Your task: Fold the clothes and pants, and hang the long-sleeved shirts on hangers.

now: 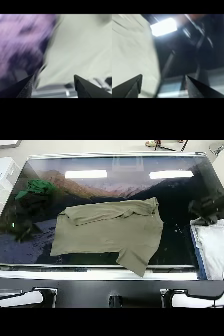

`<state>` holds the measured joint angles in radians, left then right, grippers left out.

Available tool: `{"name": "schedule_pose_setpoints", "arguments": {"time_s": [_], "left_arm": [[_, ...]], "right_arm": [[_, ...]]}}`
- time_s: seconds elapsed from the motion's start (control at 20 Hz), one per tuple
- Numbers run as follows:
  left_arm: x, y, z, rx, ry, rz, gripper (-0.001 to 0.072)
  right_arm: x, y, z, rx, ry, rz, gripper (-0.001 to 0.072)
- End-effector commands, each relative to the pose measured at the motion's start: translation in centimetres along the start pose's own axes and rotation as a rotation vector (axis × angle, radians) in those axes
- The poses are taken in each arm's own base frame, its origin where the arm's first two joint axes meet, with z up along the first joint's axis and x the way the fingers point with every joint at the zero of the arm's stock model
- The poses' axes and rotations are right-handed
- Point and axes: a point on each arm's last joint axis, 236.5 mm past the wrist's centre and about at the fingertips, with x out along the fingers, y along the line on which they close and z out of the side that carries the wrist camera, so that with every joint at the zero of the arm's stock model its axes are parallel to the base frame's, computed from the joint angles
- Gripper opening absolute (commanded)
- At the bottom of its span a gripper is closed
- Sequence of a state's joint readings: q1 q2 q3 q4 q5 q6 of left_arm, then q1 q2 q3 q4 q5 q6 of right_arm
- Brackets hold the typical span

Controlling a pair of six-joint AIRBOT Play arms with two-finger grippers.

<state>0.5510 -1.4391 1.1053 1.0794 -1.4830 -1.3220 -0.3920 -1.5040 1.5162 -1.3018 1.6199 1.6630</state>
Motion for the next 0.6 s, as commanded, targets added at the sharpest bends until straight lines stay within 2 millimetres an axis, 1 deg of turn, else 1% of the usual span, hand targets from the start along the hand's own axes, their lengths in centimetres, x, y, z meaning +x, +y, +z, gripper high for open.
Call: {"name": "schedule_pose_setpoints", "arguments": {"time_s": [0.0,0.1,0.2,0.25,0.4,0.5,0.55], "left_arm": [[3.9,3.3,-6.3,-0.068,0.078,-0.061,0.0522],[5.4,2.9,-7.0,-0.071,0.082,-0.125,0.0522],[6.3,2.8,-7.0,-0.071,0.092,-0.128,0.0510],[6.7,2.6,-7.0,-0.059,0.098,-0.128,0.0495],[8.0,1.7,-6.6,-0.048,0.113,-0.150,0.0495],[8.9,1.2,-6.8,-0.035,0.141,-0.148,0.0490],[9.3,1.1,-6.7,-0.027,0.143,-0.141,0.0416]], "right_arm": [[2.3,-2.8,-5.2,0.013,0.080,-0.037,0.0585],[3.8,-2.6,-6.9,0.003,0.122,-0.010,0.0570],[4.6,-2.5,-7.8,0.013,0.152,0.005,0.0569],[4.8,-2.4,-7.8,0.015,0.152,0.012,0.0563],[4.9,-1.8,-7.5,0.018,0.138,0.036,0.0562],[4.8,-1.7,-7.5,0.018,0.140,0.042,0.0562],[4.8,-1.7,-7.7,0.018,0.145,0.042,0.0562]]}}
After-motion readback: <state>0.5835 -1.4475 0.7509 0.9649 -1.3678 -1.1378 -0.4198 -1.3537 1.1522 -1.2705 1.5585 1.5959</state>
